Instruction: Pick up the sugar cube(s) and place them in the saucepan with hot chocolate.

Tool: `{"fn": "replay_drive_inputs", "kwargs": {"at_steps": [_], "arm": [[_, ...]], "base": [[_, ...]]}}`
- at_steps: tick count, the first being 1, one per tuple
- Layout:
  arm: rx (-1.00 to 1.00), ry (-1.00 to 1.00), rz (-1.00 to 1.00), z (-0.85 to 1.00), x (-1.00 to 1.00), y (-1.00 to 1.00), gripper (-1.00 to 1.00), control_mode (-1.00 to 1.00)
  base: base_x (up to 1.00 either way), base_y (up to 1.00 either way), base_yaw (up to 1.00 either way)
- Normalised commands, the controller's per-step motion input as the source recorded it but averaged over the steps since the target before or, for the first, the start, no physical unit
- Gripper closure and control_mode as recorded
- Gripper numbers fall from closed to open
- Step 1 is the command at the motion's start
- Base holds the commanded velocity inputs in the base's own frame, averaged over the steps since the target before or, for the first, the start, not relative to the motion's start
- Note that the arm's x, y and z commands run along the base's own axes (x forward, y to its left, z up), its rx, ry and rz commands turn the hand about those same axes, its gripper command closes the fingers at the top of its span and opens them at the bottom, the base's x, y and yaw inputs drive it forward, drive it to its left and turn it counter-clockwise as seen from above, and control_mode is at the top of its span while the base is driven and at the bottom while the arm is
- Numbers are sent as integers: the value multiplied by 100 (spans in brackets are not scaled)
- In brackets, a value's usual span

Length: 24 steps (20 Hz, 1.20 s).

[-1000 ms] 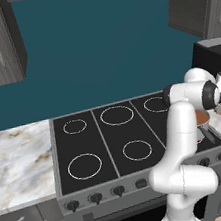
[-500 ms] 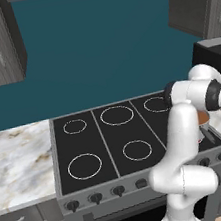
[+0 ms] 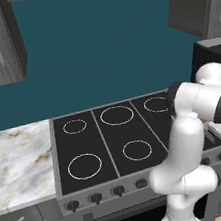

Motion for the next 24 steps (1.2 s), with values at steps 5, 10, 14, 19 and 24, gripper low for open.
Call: {"fn": "replay_drive_inputs", "kwargs": {"at_steps": [5, 10, 14, 19, 24], "arm": [[-6, -4, 0, 65, -12, 79, 100, -100], [-11, 0, 3, 47, -16, 100, 100, -100], [-9, 0, 15, 18, -31, 89, 100, -100], [-4, 0, 22, 1, -31, 77, 100, -100], [0, 3, 17, 0, -6, 13, 100, -100]], "base": [[0, 0, 0], [0, 0, 0], [0, 0, 0], [0, 0, 0], [0, 0, 0]]}}
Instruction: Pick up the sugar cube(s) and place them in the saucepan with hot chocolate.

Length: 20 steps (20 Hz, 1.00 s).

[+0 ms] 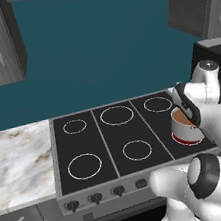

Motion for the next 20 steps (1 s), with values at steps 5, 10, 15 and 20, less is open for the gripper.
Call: {"fn": "replay_drive_inputs", "kwargs": {"at_steps": [5, 10, 15, 20], "arm": [[3, 3, 1, -5, 33, -1, 100, -100], [0, 15, 0, -27, 51, 0, 100, -100], [2, 9, 0, -5, 18, -26, 100, -100], [3, 7, 0, -5, 16, -30, 100, -100]], "base": [[0, 0, 0], [0, 0, 0], [0, 0, 0], [0, 0, 0]]}}
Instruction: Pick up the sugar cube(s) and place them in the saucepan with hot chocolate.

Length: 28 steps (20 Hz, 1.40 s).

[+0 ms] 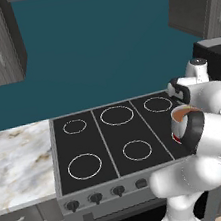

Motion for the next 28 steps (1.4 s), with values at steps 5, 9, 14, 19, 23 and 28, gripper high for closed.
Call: {"fn": "replay_drive_inputs", "kwargs": {"at_steps": [5, 9, 14, 19, 23, 28], "arm": [[3, 7, 0, -46, 16, -9, 100, -100], [1, 1, 0, -23, 6, 0, 100, -100], [0, 0, 0, -4, 0, 0, -100, -100], [0, 0, 0, -7, 0, 0, -100, -100], [0, 0, 0, -4, 0, 0, -100, -100], [0, 0, 0, 0, 0, 0, -100, -100]], "base": [[0, 0, 0], [0, 0, 0], [0, 0, 0], [0, 0, 0], [0, 0, 0], [0, 0, 0]]}}
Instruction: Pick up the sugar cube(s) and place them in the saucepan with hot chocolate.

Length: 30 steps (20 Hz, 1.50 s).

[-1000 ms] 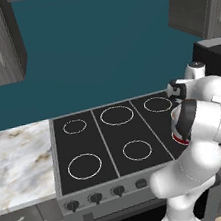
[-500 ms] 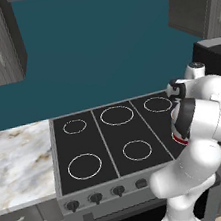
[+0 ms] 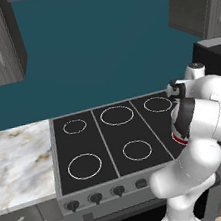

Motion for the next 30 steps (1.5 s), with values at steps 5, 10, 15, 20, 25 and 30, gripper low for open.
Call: {"fn": "replay_drive_inputs", "kwargs": {"at_steps": [5, 10, 15, 20, 25, 30], "arm": [[0, 0, 0, 26, -34, 0, -100, -100], [0, 0, 0, 42, -63, 0, -100, -100], [0, 0, 4, 26, -64, 15, -100, -100], [0, 0, 12, 14, -69, 37, -100, -100], [0, 0, 19, 10, -64, 55, -100, -100], [0, 0, 24, 0, -57, 65, -100, -100]], "base": [[0, 0, 0], [0, 0, 0], [0, 0, 0], [0, 0, 0], [0, 0, 0], [0, 0, 0]]}}
